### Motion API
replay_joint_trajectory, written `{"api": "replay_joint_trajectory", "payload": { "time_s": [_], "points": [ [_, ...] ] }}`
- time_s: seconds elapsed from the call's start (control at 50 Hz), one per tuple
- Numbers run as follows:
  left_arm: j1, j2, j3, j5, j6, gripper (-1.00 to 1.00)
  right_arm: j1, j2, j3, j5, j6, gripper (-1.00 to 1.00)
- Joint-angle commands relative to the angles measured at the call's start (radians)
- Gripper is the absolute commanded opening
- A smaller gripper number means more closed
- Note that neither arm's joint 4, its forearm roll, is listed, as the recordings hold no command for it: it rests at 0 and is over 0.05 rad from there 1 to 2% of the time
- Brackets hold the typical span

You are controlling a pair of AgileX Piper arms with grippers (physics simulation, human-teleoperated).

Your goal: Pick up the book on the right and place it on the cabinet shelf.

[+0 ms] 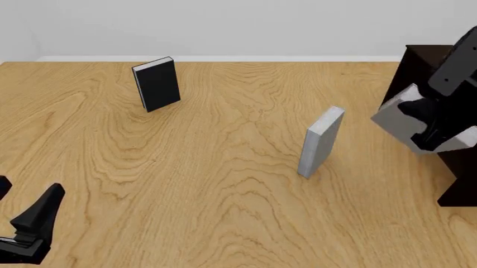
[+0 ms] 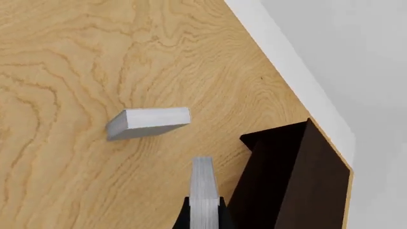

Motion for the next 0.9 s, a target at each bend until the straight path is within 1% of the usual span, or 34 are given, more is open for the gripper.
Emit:
{"api": "replay_joint_trajectory", "payload": {
  "time_s": [0.02,0.06,0.1,0.12,0.14,0.18,0.2,0.22,0.24,0.3,0.36,0.4,0.42,0.44,0.46,0.5,0.54,0.56,0.66,0.68,0.74,0.76,0.82,0.84,0.88,0.9],
  "points": [
    [0.001,-0.002,0.000,0.002,0.003,1.00,-0.002,-0.074,0.113,-0.137,-0.070,-1.00],
    [0.002,-0.002,0.000,0.000,0.002,1.00,-0.006,-0.092,0.132,-0.163,-0.084,-1.00],
    [0.002,-0.002,0.000,0.001,0.003,1.00,-0.023,-0.114,0.158,-0.202,-0.119,-1.00],
    [0.002,-0.002,0.000,0.000,0.003,1.00,-0.024,-0.120,0.191,-0.212,-0.158,-1.00],
    [0.003,-0.002,0.000,0.000,0.004,1.00,-0.043,-0.139,0.208,-0.239,-0.172,-1.00],
    [0.001,-0.003,0.000,0.001,0.003,1.00,-0.055,-0.148,0.225,-0.264,-0.193,-1.00],
    [0.000,-0.003,0.000,0.001,0.003,1.00,-0.052,-0.158,0.249,-0.284,-0.221,-1.00],
    [0.000,-0.003,0.000,0.001,0.003,1.00,-0.049,-0.168,0.255,-0.307,-0.223,-1.00],
    [0.000,-0.003,0.000,0.001,0.003,1.00,-0.038,-0.161,0.254,-0.306,-0.211,-1.00],
    [0.003,-0.002,0.000,0.000,0.006,1.00,-0.031,-0.165,0.284,-0.337,-0.228,-1.00],
    [0.003,-0.004,0.000,-0.001,0.007,1.00,-0.037,-0.173,0.332,-0.394,-0.278,-1.00],
    [0.003,-0.004,0.000,0.000,0.008,1.00,-0.043,-0.176,0.350,-0.433,-0.302,-1.00],
    [0.003,-0.004,0.000,0.000,0.008,1.00,-0.037,-0.175,0.351,-0.436,-0.302,-1.00],
    [0.003,-0.004,0.000,0.000,0.009,1.00,-0.041,-0.180,0.376,-0.470,-0.335,-1.00],
    [0.004,-0.004,0.000,0.000,0.008,1.00,-0.046,-0.182,0.387,-0.488,-0.350,-1.00],
    [0.003,-0.004,0.000,0.000,0.008,1.00,-0.039,-0.182,0.403,-0.516,-0.368,-1.00],
    [0.003,-0.004,0.000,0.001,0.007,1.00,-0.041,-0.181,0.405,-0.537,-0.369,-1.00],
    [0.002,-0.004,0.000,0.001,0.008,1.00,-0.040,-0.180,0.426,-0.559,-0.390,-1.00],
    [0.001,-0.004,0.000,0.002,0.006,1.00,-0.033,-0.174,0.479,-0.631,-0.450,-1.00],
    [0.000,-0.005,0.000,0.003,0.006,1.00,-0.042,-0.172,0.491,-0.658,-0.467,-1.00],
    [0.001,-0.003,0.000,0.002,0.006,1.00,-0.027,-0.158,0.509,-0.693,-0.492,-1.00],
    [0.002,-0.002,0.000,0.000,0.006,1.00,-0.037,-0.156,0.519,-0.715,-0.500,-1.00],
    [0.001,-0.003,0.000,0.001,0.006,1.00,-0.032,-0.144,0.527,-0.761,-0.509,-1.00],
    [0.002,-0.003,0.000,0.002,0.006,1.00,-0.032,-0.136,0.543,-0.789,-0.525,-1.00],
    [0.001,-0.004,0.000,0.003,0.005,1.00,-0.027,-0.127,0.549,-0.812,-0.532,-1.00],
    [0.002,-0.003,0.000,0.003,0.005,1.00,-0.027,-0.124,0.557,-0.829,-0.544,-1.00]
  ]
}}
